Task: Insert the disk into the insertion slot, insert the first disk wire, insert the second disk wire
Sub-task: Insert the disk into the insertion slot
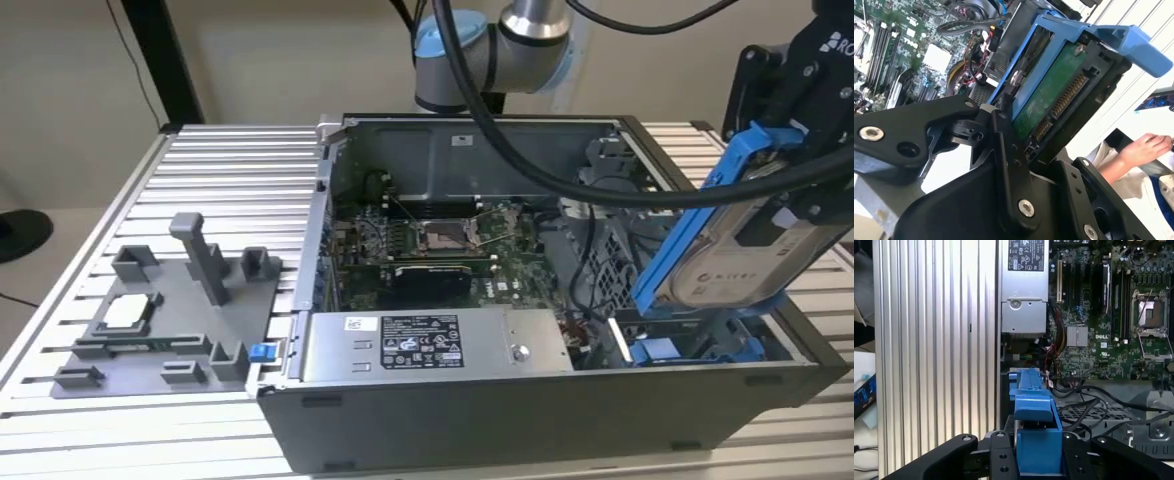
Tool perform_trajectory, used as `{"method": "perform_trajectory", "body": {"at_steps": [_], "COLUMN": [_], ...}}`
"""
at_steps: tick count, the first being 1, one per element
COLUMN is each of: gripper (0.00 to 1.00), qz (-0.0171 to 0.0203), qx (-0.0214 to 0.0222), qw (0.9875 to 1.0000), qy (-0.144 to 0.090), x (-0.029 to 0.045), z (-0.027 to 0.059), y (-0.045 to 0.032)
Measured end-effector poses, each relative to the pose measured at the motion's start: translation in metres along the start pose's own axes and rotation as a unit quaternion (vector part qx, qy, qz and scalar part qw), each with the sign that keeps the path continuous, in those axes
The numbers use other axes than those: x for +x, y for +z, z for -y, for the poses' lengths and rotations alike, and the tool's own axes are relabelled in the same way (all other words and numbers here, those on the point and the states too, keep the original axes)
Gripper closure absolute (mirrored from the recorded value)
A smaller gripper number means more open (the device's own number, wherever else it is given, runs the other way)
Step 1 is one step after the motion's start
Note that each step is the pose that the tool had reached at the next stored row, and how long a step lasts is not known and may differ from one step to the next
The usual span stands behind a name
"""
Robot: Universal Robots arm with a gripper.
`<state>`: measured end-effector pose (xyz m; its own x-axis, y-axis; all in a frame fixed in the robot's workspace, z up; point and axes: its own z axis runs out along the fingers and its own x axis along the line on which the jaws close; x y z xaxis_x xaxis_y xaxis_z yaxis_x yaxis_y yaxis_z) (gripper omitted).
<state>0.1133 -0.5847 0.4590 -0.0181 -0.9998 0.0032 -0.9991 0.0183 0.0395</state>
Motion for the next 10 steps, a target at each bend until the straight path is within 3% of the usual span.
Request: {"method": "perform_trajectory", "body": {"at_steps": [6,10], "gripper": [1.00,1.00], "qz": [0.0002,0.0001], "qx": [0.0000,0.0000], "qw": [1.0000,1.0000], "qy": [0.000,0.000], "x": [-0.0001,-0.0001], "z": [0.0027,0.0028], "y": [0.0100,0.0100]}}
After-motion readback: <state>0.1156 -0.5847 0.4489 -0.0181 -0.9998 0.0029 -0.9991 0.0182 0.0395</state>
